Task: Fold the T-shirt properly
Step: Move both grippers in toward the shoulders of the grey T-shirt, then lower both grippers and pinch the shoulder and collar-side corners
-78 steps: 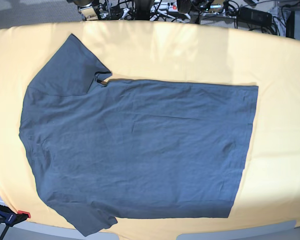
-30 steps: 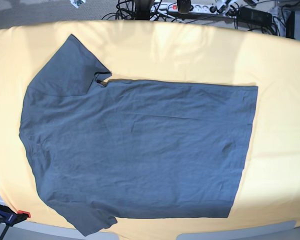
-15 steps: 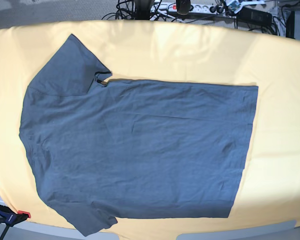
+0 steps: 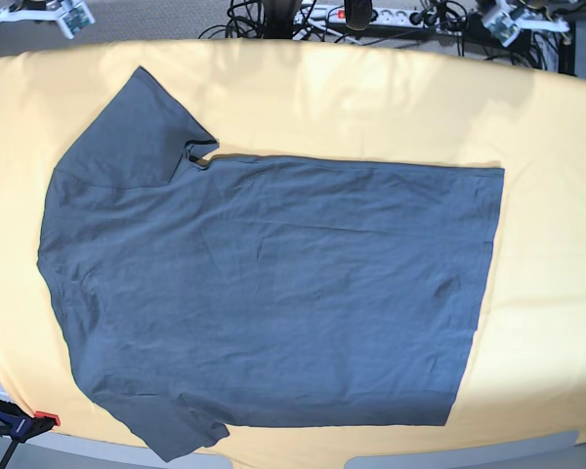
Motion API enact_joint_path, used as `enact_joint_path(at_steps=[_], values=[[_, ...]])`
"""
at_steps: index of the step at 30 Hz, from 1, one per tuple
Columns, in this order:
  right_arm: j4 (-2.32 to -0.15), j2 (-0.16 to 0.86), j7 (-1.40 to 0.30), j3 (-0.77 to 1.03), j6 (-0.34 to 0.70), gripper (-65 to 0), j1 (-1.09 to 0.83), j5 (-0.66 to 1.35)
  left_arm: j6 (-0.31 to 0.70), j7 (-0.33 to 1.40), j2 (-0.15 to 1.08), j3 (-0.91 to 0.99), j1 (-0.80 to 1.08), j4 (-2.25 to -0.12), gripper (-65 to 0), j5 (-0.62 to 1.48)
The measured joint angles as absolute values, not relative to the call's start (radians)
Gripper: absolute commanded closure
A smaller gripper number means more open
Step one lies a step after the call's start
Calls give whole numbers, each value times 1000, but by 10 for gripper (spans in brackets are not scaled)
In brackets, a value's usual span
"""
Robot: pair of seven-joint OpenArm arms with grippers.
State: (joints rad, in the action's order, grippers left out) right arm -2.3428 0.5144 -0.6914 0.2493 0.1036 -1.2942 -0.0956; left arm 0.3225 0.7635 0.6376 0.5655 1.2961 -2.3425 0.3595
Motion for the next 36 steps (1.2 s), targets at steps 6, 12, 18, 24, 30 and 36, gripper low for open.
enact_joint_path(at_steps=[6,12,18,24,30,36], values=[[-2343,514,-638,319,160,0,-1243,-90,322,719,635,585,1208,-2342,0,364],[-2343,529,-602,320,284,0,-1071,64,333,670,641,585,1101,-2342,0,295],[-2343,527,-575,319,374,0,-901,204,361,556,688,584,996,-2342,0,284],[-2343,527,-578,313,442,0,-871,298,563,338,821,579,884,-2143,0,242],[-2343,527,-579,213,461,0,-860,262,617,256,952,450,702,-1904,-117,247],[-2343,519,-578,108,402,0,-813,171,648,227,1020,197,474,-1762,-365,167]])
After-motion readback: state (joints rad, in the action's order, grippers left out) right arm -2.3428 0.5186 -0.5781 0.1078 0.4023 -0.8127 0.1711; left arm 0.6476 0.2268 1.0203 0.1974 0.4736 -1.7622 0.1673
